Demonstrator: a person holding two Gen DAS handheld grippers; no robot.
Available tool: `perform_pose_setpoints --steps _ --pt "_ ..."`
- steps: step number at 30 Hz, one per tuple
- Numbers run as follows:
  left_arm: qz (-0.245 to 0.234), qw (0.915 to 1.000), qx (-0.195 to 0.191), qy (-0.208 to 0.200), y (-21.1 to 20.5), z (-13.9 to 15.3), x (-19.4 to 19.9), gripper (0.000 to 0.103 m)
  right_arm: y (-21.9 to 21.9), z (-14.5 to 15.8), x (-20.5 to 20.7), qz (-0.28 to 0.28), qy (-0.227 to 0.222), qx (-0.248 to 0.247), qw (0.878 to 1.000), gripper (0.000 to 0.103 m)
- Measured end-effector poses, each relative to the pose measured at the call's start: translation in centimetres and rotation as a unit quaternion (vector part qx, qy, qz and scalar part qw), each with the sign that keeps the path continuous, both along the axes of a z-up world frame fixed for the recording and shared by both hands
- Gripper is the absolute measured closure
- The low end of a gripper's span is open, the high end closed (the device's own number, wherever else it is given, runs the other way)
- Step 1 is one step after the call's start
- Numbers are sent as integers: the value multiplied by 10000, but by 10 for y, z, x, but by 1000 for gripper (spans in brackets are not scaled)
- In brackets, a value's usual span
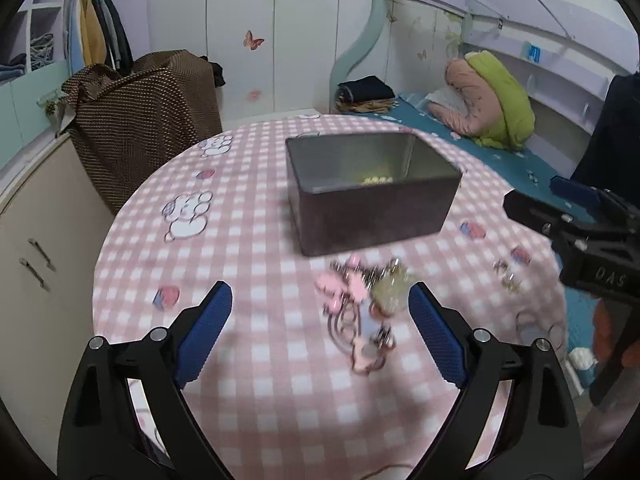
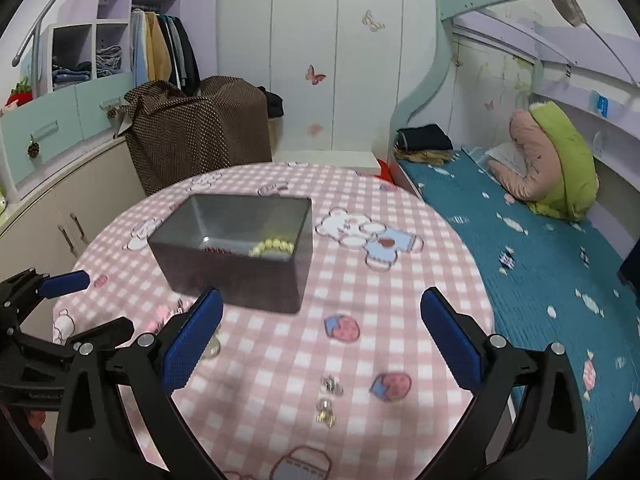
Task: Organize jewelry
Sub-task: 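Move both tools back over the pink charms and jade pendant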
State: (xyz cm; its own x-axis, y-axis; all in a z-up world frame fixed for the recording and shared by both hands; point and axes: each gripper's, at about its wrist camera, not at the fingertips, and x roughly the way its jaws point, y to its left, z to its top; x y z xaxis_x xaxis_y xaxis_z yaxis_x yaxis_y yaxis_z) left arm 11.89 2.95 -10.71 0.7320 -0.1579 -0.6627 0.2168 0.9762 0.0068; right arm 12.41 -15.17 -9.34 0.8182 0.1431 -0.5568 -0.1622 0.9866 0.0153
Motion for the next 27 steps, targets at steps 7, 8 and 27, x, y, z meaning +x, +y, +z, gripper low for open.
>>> perform_pose_setpoints --steps 7,8,27 --pt "-273 9995 72 137 -7 -24 -14 13 -4 -16 -8 -47 245 211 9995 8" --pt "-301 9994 79 166 -8 -27 -14 14 -4 -18 -9 -55 266 205 9994 8" --pt "-675 9977 99 51 -17 -45 -12 80 3 -33 -7 90 504 216 9985 8"
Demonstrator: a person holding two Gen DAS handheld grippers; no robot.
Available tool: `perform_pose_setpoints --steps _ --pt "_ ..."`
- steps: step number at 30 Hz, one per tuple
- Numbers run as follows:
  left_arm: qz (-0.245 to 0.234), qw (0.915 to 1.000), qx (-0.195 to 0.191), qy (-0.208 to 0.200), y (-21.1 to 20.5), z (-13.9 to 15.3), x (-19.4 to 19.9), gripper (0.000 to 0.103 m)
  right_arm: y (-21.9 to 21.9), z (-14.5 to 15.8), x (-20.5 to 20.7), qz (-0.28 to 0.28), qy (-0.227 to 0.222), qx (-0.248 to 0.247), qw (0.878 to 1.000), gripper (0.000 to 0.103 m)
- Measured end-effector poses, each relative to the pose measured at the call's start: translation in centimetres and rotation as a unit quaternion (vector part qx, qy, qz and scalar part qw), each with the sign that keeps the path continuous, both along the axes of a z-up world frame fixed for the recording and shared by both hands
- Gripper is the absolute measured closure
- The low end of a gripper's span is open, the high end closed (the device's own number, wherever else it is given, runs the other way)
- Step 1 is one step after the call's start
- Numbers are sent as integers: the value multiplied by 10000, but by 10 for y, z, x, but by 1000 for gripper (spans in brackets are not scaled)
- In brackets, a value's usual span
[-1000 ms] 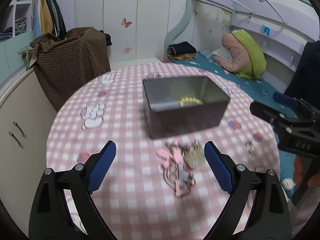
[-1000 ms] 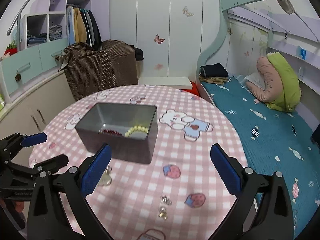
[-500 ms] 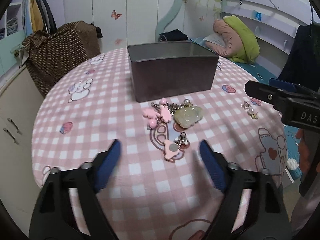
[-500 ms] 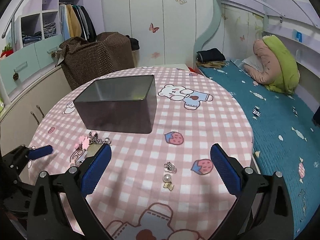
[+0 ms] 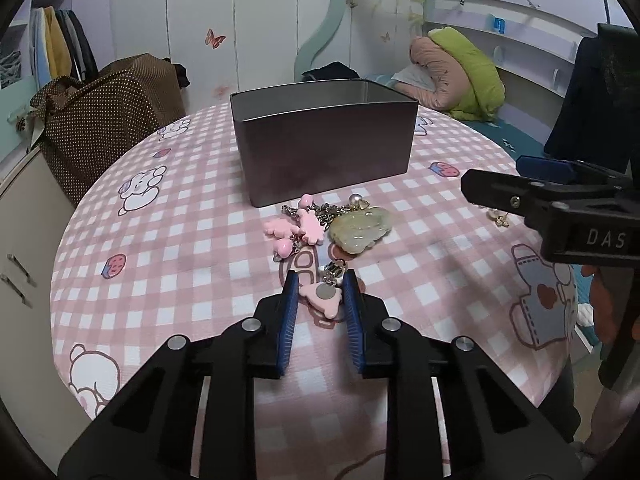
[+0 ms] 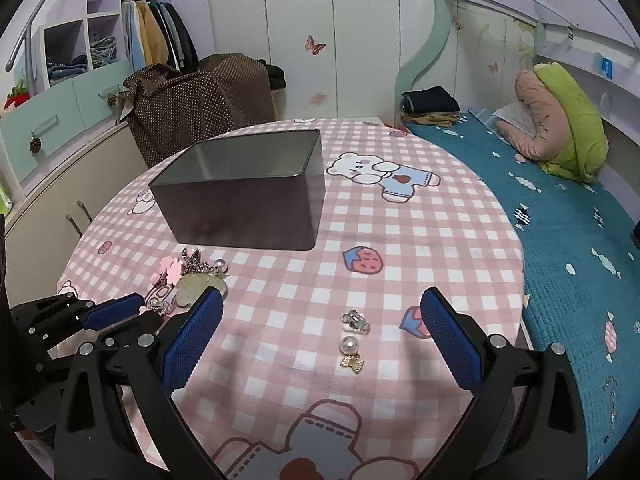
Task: Organize jewelry
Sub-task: 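Move both tools back over the pink charms and jade pendant, then grasp a pink charm with the left tool while the right tool grasps the jade pendant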
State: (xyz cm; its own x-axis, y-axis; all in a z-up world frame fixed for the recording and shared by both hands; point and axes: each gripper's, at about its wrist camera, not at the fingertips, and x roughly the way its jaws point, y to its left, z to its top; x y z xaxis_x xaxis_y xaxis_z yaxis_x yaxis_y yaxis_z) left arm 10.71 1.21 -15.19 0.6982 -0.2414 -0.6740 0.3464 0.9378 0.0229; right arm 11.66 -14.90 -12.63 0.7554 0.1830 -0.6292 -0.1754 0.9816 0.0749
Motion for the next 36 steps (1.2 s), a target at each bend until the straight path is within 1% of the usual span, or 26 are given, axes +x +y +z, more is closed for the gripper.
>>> perform_pose_setpoints --steps 4,6,9,12,18,21,23,25,27,29,30,31,32,33,34,36 --pt "117 9998 -147 -1 5 0 0 81 3 -1 1 45 8 16 10000 8" --pt "188 9997 -161 -28 8 0 0 81 6 0 1 98 5 -2 10000 8" --pt "316 9990 -312 -47 16 1 -1 81 16 -1 3 242 17 -58 9997 7" --pt "380 9981 -461 -181 24 4 -4 81 28 -3 6 368 60 -140 9992 8" --pt "521 9956 -718 -315 40 9 -7 81 61 -10 18 615 230 -506 9966 7" --pt "588 9936 -902 -340 48 10 -7 81 73 -14 23 651 271 -687 9951 8" --pt "627 9929 -946 -356 52 11 -6 81 78 -16 26 646 261 -712 9950 13" --pt "650 9923 -997 -353 54 11 -6 81 85 -21 30 775 380 -807 9930 26" --pt "652 9917 -1058 -325 56 9 -5 81 89 -23 32 802 440 -912 9916 29" --pt "661 9914 -1092 -294 57 7 -4 81 91 -23 35 852 465 -869 9915 30" --pt "665 9912 -1104 -287 57 6 -4 81 91 -24 36 914 474 -823 9913 35" --pt "668 9910 -1122 -284 57 6 -4 81 92 -24 36 1001 471 -760 9910 43" --pt "653 9910 -1133 -271 56 5 -5 81 93 -24 35 1100 456 -695 9905 47" --pt "645 9911 -1135 -263 56 5 -5 81 94 -24 33 1193 430 -650 9898 57" --pt "643 9913 -1117 -273 55 5 -5 81 95 -24 31 1217 381 -685 9895 61" --pt "649 9916 -1081 -292 54 6 -5 81 96 -23 29 1179 342 -749 9896 61"
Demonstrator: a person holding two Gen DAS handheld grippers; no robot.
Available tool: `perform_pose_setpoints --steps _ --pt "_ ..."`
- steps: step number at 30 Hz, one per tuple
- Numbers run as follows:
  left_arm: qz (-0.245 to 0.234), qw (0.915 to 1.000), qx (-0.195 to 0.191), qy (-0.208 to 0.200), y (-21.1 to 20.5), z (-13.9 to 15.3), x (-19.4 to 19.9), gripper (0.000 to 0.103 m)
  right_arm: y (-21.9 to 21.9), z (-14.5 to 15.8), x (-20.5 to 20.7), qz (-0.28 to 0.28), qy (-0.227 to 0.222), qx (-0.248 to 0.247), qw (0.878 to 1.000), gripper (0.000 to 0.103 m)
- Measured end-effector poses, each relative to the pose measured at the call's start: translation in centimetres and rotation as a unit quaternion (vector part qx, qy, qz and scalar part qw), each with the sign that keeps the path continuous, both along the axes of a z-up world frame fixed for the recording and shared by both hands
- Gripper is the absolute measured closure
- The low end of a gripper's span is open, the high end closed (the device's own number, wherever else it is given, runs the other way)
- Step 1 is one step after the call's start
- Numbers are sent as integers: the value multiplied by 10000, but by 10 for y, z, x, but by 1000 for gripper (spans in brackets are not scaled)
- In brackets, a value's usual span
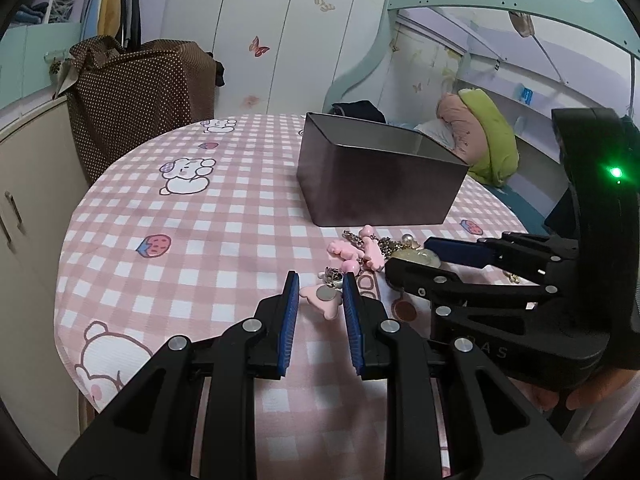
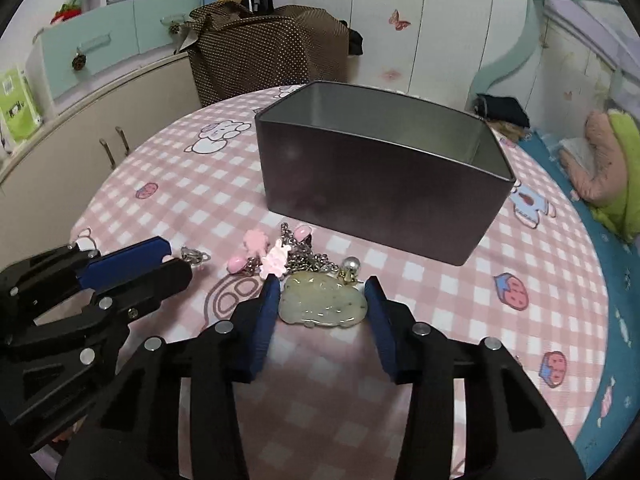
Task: Organize jewelry
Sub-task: 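Grasp a pink charm with the left tool while the right tool grasps the jade pendant, then lower both held pieces into the grey tin and open both tools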
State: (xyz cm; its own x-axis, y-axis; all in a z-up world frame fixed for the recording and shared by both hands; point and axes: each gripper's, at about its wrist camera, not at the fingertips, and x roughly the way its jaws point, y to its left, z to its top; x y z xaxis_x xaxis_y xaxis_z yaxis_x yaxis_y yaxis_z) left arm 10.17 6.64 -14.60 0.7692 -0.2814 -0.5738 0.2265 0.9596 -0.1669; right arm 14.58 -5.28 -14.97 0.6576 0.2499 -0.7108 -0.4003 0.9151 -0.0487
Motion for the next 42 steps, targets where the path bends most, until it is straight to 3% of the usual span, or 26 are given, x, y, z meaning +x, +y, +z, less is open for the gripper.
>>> perform_pose_setpoints --steps 27,42 --pt "-142 9997 145 -134 -27 12 -1 81 -47 17 -16 -374 -220 564 9975 61" --pt "-370 9968 245 -669 -53 57 15 81 -67 65 -6 -541 -864 802 9916 61"
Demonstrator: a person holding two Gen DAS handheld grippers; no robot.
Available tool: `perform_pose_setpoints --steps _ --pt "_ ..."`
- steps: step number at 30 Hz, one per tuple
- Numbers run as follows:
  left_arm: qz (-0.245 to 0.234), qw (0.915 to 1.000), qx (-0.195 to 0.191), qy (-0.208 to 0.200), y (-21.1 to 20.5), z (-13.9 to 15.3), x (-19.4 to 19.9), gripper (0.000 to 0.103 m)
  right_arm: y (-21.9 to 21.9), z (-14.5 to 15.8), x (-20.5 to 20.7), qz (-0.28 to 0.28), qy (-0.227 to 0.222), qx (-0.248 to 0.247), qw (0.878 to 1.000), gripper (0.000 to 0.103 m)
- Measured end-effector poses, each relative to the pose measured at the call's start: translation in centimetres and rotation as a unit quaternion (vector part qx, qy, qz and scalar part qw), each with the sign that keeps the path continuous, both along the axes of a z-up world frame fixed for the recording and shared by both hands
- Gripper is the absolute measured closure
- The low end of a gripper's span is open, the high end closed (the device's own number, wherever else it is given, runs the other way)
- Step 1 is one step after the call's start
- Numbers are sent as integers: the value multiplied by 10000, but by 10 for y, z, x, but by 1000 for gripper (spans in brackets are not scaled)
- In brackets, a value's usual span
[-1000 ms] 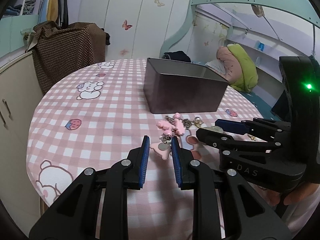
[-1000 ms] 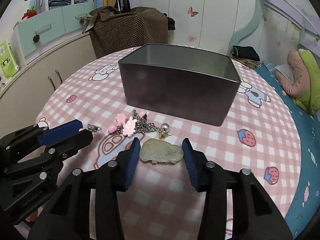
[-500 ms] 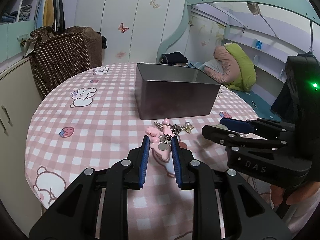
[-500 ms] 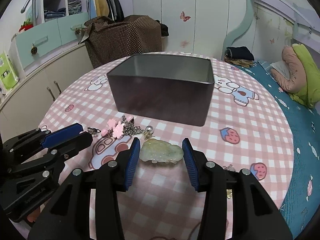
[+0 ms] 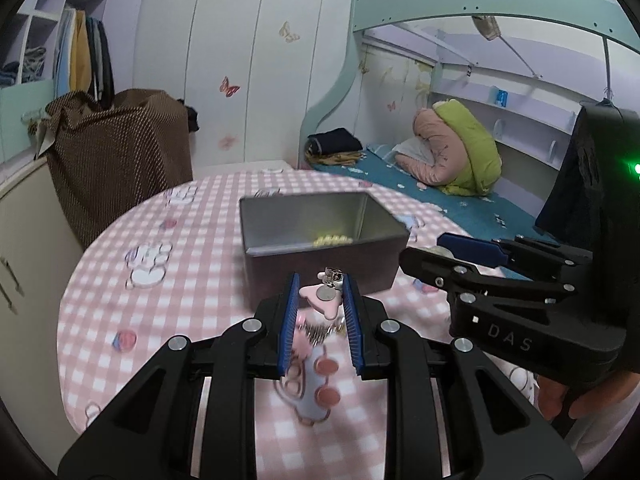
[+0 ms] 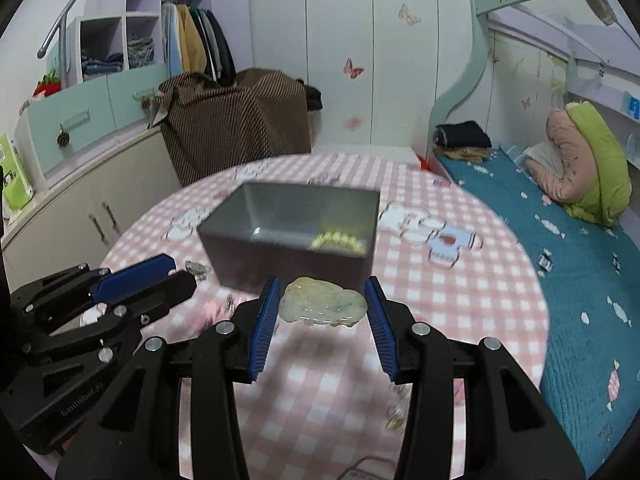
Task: Organize jewelry
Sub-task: 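Lower both held pieces into the grey tin and open both tools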
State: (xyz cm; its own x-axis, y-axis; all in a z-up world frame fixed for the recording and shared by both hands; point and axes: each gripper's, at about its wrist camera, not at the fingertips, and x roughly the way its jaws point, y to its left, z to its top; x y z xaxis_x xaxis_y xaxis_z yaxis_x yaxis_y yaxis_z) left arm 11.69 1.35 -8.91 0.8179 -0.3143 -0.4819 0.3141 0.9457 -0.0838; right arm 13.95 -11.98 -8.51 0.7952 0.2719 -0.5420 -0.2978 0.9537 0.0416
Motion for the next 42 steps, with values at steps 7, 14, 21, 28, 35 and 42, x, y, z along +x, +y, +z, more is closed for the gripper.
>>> perform_pose_setpoints --steps 7,14,21,28,35,42 --pt "37 9998 79 -197 -6 18 22 81 -1 15 22 14 -130 46 9999 61" --pt "105 9997 209 -108 -7 16 55 80 6 9 53 51 1 -71 10000 61" --pt "148 9996 58 226 2 -1 84 80 11 -4 72 120 190 -104 9997 61" --pt "146 9992 -50 373 4 -9 95 80 13 -9 80 166 244 -79 9995 61" --pt "164 9991 -56 395 5 -13 98 80 11 -9 81 166 197 38 9997 61" --pt "193 9992 2 357 5 -14 97 80 8 -7 80 150 143 165 9996 60"
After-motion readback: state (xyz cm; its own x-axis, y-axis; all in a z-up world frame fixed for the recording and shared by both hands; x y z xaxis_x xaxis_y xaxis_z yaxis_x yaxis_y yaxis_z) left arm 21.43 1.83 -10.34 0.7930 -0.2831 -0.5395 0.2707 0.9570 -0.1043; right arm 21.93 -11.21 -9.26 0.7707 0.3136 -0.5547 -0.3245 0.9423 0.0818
